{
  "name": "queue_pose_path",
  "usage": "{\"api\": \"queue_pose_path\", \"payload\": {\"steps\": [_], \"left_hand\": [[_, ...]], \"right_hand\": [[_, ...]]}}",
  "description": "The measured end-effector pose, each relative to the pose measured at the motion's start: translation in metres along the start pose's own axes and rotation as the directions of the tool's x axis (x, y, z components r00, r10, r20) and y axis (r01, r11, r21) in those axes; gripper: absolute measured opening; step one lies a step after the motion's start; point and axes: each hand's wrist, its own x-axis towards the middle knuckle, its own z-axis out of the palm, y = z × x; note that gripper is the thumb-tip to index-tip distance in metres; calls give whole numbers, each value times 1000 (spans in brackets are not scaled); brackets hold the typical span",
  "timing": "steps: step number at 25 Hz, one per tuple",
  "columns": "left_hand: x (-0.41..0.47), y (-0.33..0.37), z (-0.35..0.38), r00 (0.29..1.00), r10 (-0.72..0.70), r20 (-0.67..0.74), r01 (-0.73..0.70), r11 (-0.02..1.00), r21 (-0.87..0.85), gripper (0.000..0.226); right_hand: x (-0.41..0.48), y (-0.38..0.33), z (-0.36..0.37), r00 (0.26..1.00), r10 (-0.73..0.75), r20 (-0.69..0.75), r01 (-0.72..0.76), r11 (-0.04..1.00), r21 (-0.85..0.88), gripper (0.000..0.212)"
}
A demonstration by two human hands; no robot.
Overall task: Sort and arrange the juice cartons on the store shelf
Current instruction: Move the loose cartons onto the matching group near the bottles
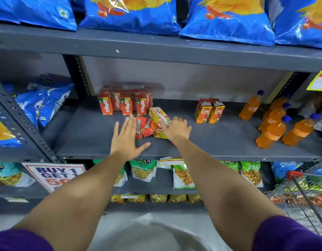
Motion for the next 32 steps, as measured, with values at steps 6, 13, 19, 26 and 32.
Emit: {"api": "queue_pose_path", "payload": {"steps": [6,13,19,26,32], "left_hand": [[-13,-9,29,910,-163,380,186,982,-23,125],[3,-1,30,889,-209,406,245,969,-39,131],[3,2,32,899,-225,375,264,963,-55,132],[4,3,31,896,-234,377,271,961,-48,131],[4,3,31,889,-239,390,273,962,-33,129]], "right_hand": [[16,0,4,980,162,113,-192,919,345,46],[48,44,-40,994,64,88,-109,532,840,34],[80,91,-86,995,-42,-86,92,677,730,22],[81,126,-97,989,-142,39,107,875,472,37],[84,146,-82,983,-124,134,73,939,335,39]]}}
